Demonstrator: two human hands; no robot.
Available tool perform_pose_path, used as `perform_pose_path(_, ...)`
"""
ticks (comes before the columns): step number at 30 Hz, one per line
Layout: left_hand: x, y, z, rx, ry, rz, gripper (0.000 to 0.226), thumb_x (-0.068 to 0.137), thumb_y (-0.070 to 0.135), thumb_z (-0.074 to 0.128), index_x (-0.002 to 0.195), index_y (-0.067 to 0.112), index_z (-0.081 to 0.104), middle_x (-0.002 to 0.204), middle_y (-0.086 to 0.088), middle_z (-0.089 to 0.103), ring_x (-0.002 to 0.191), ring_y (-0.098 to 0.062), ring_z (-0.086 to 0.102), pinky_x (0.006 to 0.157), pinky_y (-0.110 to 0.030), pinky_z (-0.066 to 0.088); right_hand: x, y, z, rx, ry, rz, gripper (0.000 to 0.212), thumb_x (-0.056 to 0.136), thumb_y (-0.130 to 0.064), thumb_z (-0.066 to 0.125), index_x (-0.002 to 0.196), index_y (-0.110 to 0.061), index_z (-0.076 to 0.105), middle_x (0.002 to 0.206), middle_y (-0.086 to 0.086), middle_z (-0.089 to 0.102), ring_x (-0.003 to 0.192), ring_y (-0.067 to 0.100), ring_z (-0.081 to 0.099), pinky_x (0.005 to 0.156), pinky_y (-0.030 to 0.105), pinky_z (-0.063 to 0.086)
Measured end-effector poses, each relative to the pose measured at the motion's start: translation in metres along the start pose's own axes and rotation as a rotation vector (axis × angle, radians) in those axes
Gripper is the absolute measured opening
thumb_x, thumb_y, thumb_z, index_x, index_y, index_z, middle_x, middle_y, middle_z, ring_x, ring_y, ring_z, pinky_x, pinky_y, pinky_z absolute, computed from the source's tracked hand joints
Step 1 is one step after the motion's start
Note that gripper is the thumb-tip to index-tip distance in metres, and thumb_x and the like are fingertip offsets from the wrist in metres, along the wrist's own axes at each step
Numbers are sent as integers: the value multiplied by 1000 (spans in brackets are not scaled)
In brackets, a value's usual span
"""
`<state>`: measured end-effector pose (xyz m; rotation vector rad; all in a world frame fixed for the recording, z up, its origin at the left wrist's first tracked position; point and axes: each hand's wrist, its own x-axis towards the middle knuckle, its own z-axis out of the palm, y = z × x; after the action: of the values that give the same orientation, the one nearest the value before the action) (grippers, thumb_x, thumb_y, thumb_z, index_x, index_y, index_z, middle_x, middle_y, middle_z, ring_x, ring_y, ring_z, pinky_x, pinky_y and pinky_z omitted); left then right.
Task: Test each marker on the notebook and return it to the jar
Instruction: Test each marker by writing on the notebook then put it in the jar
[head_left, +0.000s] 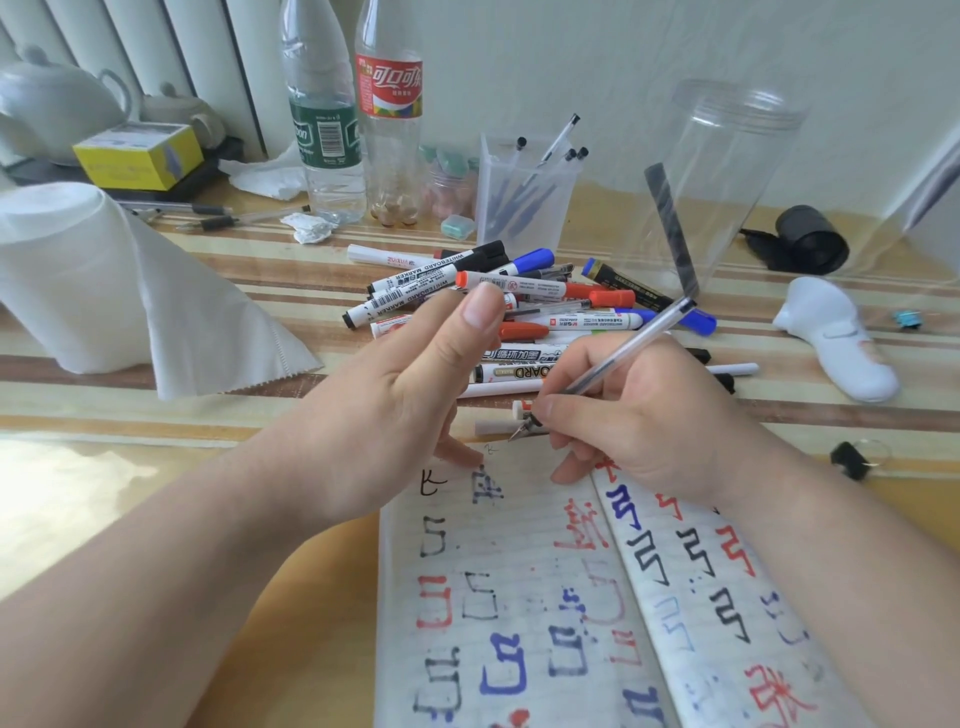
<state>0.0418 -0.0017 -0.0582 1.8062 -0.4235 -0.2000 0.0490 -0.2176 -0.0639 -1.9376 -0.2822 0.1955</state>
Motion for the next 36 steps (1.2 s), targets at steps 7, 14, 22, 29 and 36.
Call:
perform_pose_path(7, 1, -1, 0, 32, -15, 17, 67, 74, 99, 33, 102, 47, 64, 69, 21, 53, 65, -1, 56, 74, -45, 64, 0, 0, -2, -83, -8, -25, 16, 89, -12, 76, 77, -21, 71, 63, 3, 70, 54, 19, 71, 56, 43, 63)
perform_pose_path(14, 0, 0, 0, 34, -15, 12, 62, 72, 99, 33, 102, 54, 62, 74, 27, 59, 68, 2, 58, 75, -43, 64, -1, -3, 1, -147, 19, -1, 19, 91, -13, 75, 78, -25, 69, 63, 1, 71, 55, 24, 73, 64, 59, 62)
perform_pose_path(22, -1, 2, 1, 19, -8, 30, 59, 73, 98, 34, 96, 52, 63, 71, 31, 57, 66, 1, 59, 71, -39, 65, -2, -5, -1, -145, -4, 15, 18, 89, -12, 76, 76, -24, 71, 63, 1, 71, 59, 24, 74, 66, 58, 62)
perform_pose_path(29, -1, 4, 2, 37, -7, 15, 54, 79, 91, 31, 96, 50, 62, 70, 29, 56, 65, 0, 59, 72, -38, 65, -1, -2, 0, -112, 27, 12, 20, 91, -11, 75, 76, -23, 69, 62, 1, 70, 55, 26, 73, 63, 62, 61)
perform_pose_path(36, -1, 3, 2, 33, 1, 4, 64, 77, 94, 34, 97, 40, 63, 68, 24, 53, 63, -3, 57, 71, -38, 65, -1, -4, 0, -142, 17, 2, 21, 90, -12, 76, 76, -26, 70, 64, 1, 71, 55, 24, 73, 62, 54, 64)
